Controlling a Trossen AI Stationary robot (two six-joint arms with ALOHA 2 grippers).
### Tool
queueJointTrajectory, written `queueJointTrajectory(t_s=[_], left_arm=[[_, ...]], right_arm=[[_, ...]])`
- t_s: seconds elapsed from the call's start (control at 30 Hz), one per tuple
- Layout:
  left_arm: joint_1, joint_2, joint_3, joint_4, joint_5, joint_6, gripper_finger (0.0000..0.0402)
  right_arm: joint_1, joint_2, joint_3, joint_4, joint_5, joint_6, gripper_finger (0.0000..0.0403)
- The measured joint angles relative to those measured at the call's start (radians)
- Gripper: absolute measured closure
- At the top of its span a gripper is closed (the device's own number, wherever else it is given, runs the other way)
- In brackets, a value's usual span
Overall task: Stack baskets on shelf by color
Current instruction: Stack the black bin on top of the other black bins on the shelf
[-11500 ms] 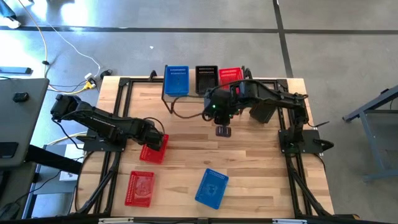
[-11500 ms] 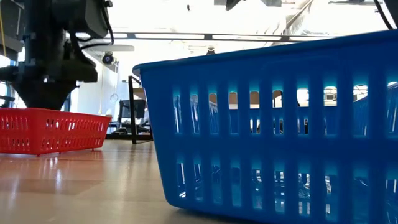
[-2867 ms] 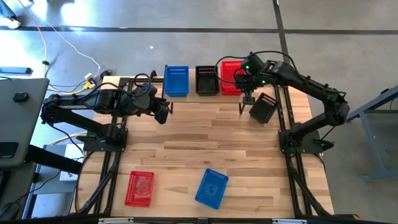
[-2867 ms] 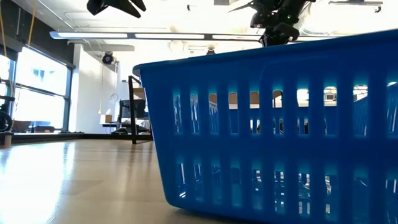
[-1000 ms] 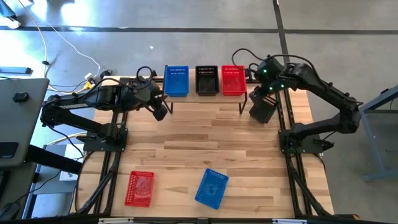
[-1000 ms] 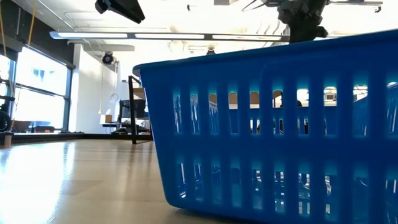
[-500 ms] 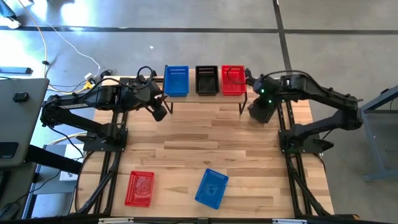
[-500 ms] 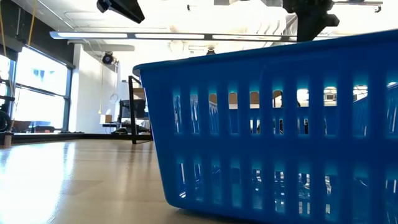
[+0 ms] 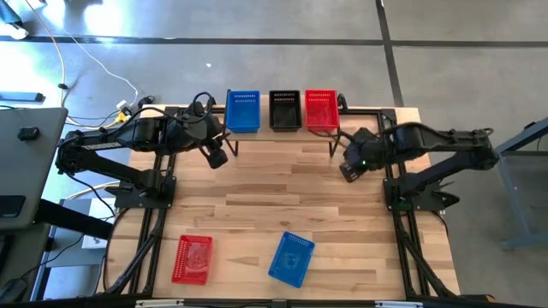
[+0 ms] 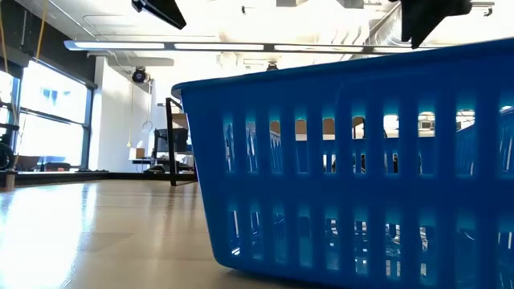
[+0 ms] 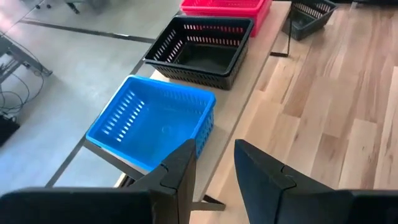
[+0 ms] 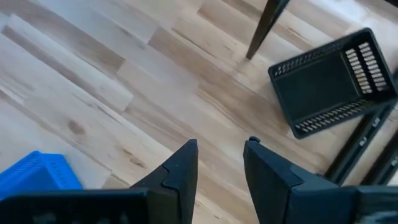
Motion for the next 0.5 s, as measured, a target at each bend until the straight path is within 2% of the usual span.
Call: queueJointTrajectory(t_s=[0.23,0.5], left_arm=[[0.0,0.0,0.0,-0.004,0.056,0.026,0.0302],[0.0,0.0,0.0,-0.005,0.067,0.027,0.0302]], right_arm=[[0.109,0.066,0.0,-0.032,0.039,0.072,0.0288],[0.145,0.127,0.0,-0.072,0.064,0.069,0.0288]])
